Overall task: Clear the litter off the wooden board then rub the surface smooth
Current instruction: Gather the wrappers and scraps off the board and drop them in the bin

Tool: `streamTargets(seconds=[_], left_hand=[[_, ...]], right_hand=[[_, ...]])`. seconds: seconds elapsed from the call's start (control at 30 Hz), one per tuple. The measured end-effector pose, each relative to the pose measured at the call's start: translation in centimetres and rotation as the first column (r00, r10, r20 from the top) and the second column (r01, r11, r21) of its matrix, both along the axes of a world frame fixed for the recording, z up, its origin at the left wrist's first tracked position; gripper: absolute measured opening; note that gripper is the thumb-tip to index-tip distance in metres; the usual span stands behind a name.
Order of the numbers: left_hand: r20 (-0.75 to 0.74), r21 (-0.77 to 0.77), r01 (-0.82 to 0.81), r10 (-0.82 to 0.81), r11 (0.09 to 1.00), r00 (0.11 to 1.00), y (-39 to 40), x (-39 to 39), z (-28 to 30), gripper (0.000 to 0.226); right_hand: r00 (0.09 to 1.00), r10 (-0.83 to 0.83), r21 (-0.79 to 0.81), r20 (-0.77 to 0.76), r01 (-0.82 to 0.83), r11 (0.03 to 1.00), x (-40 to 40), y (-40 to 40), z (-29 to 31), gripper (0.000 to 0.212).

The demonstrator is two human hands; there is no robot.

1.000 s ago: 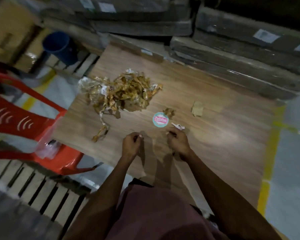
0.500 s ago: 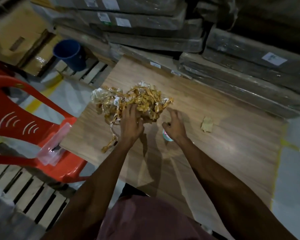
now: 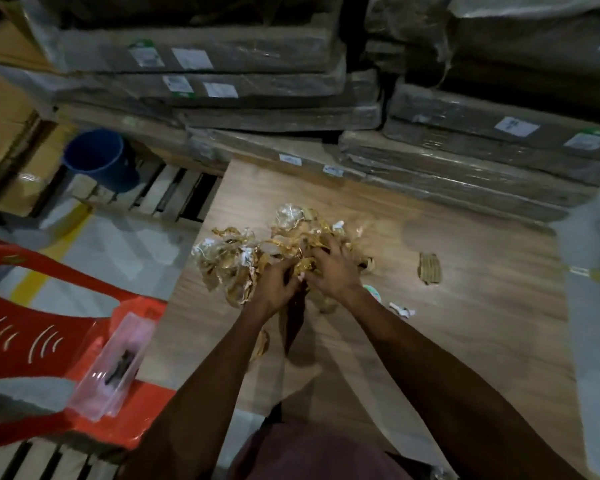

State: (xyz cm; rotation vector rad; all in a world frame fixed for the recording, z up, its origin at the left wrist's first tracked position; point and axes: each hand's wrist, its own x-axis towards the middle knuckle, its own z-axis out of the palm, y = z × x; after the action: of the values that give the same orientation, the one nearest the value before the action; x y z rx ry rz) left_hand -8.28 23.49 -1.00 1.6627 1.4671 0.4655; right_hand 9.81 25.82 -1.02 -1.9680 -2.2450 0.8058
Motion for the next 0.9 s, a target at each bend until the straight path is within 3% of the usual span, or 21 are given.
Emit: streamTargets(seconds=[0.2,0.33,0.5,0.57,0.63,0.7,0.8,0.9], left_hand=[[0.187,0.061,-0.071,0.058,0.996,0.981,0.2,0.5,0.0,0.056],[0.188,0.142,-0.078,0.05,0.987,0.981,1.9,1.9,0.3,0.052],[0.152,0.223,0.069,-0.105,0.972,0.983,1.4,4.7,-1.2,0.056],[0.144,0.215,0.083,-0.115,0.973,0.983,0.1,5.6,-1.3,0.058],[0.134,0.201,0.094,-0.122,0.975,0.983,-1.3,6.1,-1.6,0.065],[0.078,0.164,0.141,-0.156,0.976,0.985,-2.6,6.3,-2.3,0.079],[-0.041,0.008,0.232,-0.232,0.973,0.972,-4.0,6.0,-3.6,0.1],[-0.039,-0.06,0.218,-0.22,0.974,0.975,-4.3,5.5,-4.4,0.096]], right_hand=[[0.978,-0.178,0.097,-0.11,0.189,0.977,1.9,-6.1,-0.7,0.047],[0.963,-0.235,0.115,-0.131,0.25,0.961,3.4,-10.1,-1.5,0.051],[0.889,-0.403,0.041,-0.217,0.421,0.906,5.7,-11.2,0.7,0.068],[0.818,-0.452,-0.017,-0.355,0.478,0.878,6.9,-10.7,2.9,0.055],[0.731,-0.489,-0.06,-0.476,0.528,0.847,8.6,-10.1,4.4,0.028],[0.577,-0.589,-0.104,-0.565,0.659,0.745,10.5,-8.9,5.1,0.009],[0.287,-0.706,-0.152,-0.647,0.859,0.488,13.7,-6.9,3.8,0.026],[0.178,-0.745,-0.109,-0.643,0.941,0.319,16.3,-4.7,2.1,0.035]])
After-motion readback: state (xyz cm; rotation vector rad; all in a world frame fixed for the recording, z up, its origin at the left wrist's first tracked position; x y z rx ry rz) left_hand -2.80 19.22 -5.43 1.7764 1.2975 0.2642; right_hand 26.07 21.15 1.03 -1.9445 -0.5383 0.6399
